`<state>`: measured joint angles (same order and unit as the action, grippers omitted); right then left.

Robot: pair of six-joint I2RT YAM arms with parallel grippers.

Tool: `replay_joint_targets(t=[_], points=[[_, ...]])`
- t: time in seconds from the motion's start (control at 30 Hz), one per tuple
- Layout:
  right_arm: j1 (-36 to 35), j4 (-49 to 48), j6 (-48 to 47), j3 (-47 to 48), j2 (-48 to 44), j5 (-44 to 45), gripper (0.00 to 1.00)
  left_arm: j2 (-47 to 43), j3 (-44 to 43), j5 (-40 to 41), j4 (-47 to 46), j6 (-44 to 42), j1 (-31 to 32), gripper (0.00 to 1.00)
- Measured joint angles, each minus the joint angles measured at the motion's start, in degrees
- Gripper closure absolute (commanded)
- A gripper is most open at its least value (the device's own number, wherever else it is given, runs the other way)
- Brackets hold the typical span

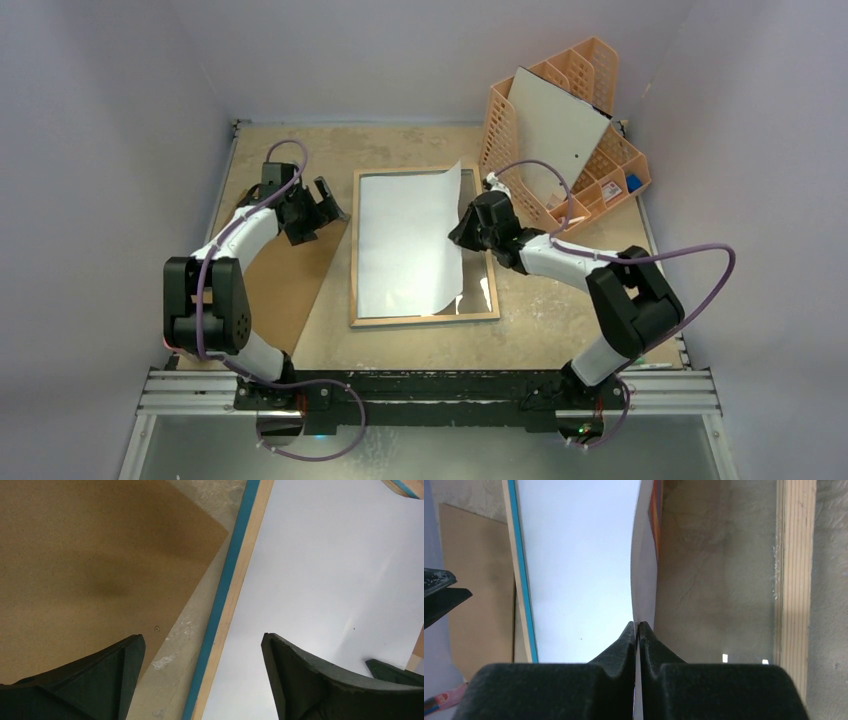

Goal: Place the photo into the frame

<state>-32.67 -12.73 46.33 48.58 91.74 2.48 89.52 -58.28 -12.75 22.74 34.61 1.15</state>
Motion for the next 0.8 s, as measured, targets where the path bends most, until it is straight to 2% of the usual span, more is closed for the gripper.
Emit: replay_joint_targets(t=[0.07, 0.2, 0.5, 0.67, 0.8], points=[[0.0, 0.3, -0.1, 0.7, 0.0, -0.1, 0.7, 0.0, 0.0, 0.2, 0.0, -0.2, 0.0, 0.09], [0.0, 2.3, -0.6, 2.6, 0.0, 1.4, 0.66, 0.0, 0.0, 0.9, 0.0, -0.6, 0.0, 0.09], [0.0, 8.8, -2.5, 4.3, 0.0, 8.4, 0.34, 0.0, 0.0, 2.1, 0.1, -1.3, 0.0, 0.09], [0.0, 13.9, -3.0, 4.7, -1.4, 13.4, 0.27, 0.1, -0.4, 3.2, 0.9, -1.4, 0.0, 0.09], [0.0, 17.6, -2.9, 6.9, -2.7, 17.6, 0.27, 0.1, -1.6, 5.4, 2.2, -2.3, 0.0, 0.09]])
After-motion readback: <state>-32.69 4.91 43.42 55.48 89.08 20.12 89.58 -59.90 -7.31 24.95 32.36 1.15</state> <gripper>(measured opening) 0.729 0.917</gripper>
